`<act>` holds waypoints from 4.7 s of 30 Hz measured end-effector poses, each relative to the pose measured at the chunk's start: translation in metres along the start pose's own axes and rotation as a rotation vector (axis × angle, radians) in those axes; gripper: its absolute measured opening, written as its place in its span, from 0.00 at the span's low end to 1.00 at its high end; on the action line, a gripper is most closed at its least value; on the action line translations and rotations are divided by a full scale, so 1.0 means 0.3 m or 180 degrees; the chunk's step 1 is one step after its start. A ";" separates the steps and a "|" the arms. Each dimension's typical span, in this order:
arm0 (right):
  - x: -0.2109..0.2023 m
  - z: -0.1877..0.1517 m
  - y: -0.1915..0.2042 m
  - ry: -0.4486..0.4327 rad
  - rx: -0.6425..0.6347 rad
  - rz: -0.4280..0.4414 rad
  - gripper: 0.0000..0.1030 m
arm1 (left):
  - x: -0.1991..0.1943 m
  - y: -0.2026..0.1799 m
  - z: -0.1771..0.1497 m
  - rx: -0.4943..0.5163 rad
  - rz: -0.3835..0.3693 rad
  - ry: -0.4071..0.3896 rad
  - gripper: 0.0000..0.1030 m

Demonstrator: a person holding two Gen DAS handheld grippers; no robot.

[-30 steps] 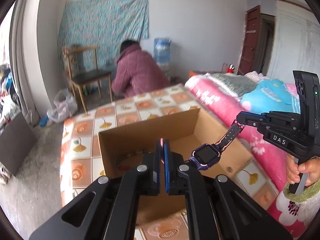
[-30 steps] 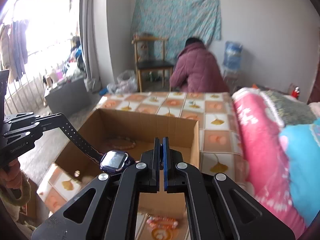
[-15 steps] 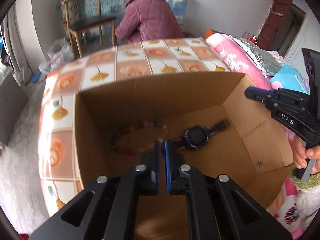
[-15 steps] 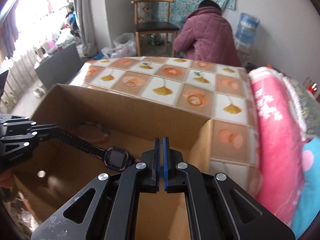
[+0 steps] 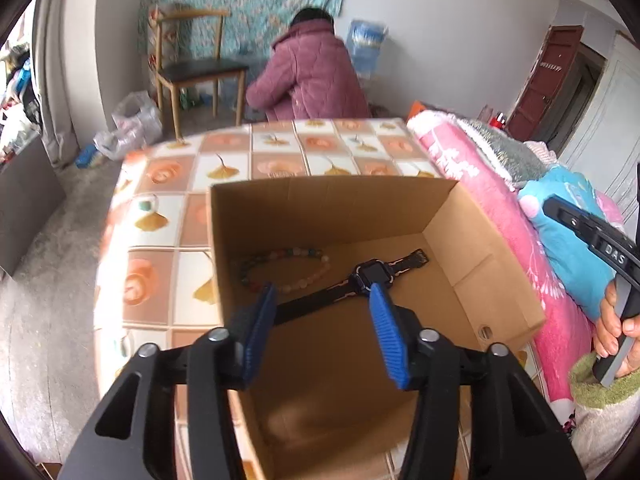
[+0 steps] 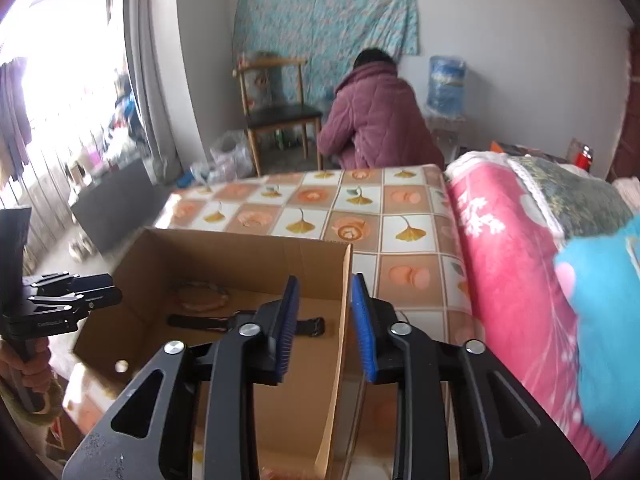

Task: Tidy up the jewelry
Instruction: 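Open both grippers to drop the smartwatch into the box, then move both open grippers back toward the gold pieces beside the pink bracelet, then close the right gripper on a small gold charm near the pink bracelet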

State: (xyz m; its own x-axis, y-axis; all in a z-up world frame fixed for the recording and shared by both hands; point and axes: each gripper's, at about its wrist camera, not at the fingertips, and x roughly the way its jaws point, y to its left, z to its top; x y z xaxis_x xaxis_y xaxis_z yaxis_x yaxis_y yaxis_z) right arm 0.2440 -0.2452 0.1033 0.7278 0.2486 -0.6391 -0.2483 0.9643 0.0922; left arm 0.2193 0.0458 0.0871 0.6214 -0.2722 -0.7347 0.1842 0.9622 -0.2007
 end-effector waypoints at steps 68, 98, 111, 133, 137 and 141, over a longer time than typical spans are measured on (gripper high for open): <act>0.168 -0.379 0.142 0.1069 0.0949 0.0609 0.30 | 0.086 0.043 -0.396 -0.0176 0.0592 0.0187 0.95; 0.010 -0.570 0.227 0.1053 -0.0123 0.0113 0.47 | 0.124 -0.063 -0.505 0.0235 0.0436 0.0541 0.95; 0.040 -0.643 0.229 0.1212 -0.0319 0.0086 0.22 | 0.155 -0.085 -0.548 0.0324 0.0596 0.0520 0.95; 0.013 -0.625 0.231 0.1312 -0.0323 0.0004 0.13 | 0.151 -0.093 -0.561 0.0368 0.0581 0.0482 0.95; -0.027 -0.628 0.181 0.1365 -0.0133 -0.0048 0.07 | 0.153 -0.093 -0.559 0.0372 0.0576 0.0499 0.95; -0.084 -0.646 0.115 0.1433 0.0066 -0.0159 0.07 | 0.153 -0.092 -0.559 0.0372 0.0575 0.0496 0.95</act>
State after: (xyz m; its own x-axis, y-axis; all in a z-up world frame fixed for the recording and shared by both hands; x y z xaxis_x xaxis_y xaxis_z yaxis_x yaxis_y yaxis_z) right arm 0.0933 -0.2360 -0.0254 0.3871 0.1415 -0.9111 -0.2038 0.9769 0.0651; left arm 0.1151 0.0086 -0.0498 0.5291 -0.0825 -0.8445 0.1732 0.9848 0.0123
